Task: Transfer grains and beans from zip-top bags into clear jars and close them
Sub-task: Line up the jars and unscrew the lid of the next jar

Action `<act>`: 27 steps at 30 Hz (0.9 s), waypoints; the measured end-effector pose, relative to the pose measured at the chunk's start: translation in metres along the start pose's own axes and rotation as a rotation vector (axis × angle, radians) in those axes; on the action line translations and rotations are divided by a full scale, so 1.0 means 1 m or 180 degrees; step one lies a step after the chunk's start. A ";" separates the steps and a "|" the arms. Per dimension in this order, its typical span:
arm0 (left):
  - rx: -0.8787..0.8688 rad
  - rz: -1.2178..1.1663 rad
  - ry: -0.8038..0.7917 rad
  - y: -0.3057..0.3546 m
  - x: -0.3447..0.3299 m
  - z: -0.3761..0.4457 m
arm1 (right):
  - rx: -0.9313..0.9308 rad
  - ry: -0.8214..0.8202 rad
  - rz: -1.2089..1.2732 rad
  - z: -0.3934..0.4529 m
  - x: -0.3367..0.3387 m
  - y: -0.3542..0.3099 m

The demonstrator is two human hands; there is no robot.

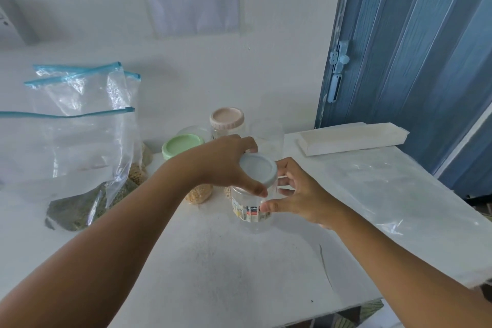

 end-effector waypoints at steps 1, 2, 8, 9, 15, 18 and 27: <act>0.0012 0.0030 0.0024 -0.006 0.001 -0.008 | 0.0023 -0.0030 0.0000 0.000 -0.008 -0.004; 0.0021 0.0048 0.0048 -0.011 0.003 -0.017 | 0.0049 -0.0056 0.0007 0.000 -0.017 -0.008; 0.0207 -0.0170 0.0236 -0.055 0.015 -0.075 | 0.0210 -0.0289 0.0048 0.009 -0.075 -0.039; 0.0240 -0.0223 0.0284 -0.064 0.018 -0.084 | 0.0221 -0.0322 0.0061 0.012 -0.085 -0.044; 0.0406 -0.0525 0.0591 -0.117 0.030 -0.129 | 0.0341 -0.0484 -0.0014 0.031 -0.137 -0.074; 0.0415 -0.0789 0.0815 -0.143 0.026 -0.140 | 0.0332 -0.0505 -0.0065 0.039 -0.150 -0.080; 0.0250 -0.2166 0.1425 -0.185 -0.023 -0.160 | 0.0581 -0.0818 -0.0393 0.048 -0.133 -0.110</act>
Point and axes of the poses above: each hand's wrist, its own z-axis towards the middle knuckle, its own x-axis out of the back of the hand, y = z × x, the point moved 5 cm from there along z, towards the middle knuckle, and after that the axes turned 9 degrees about -z, right-handed, at the moved point
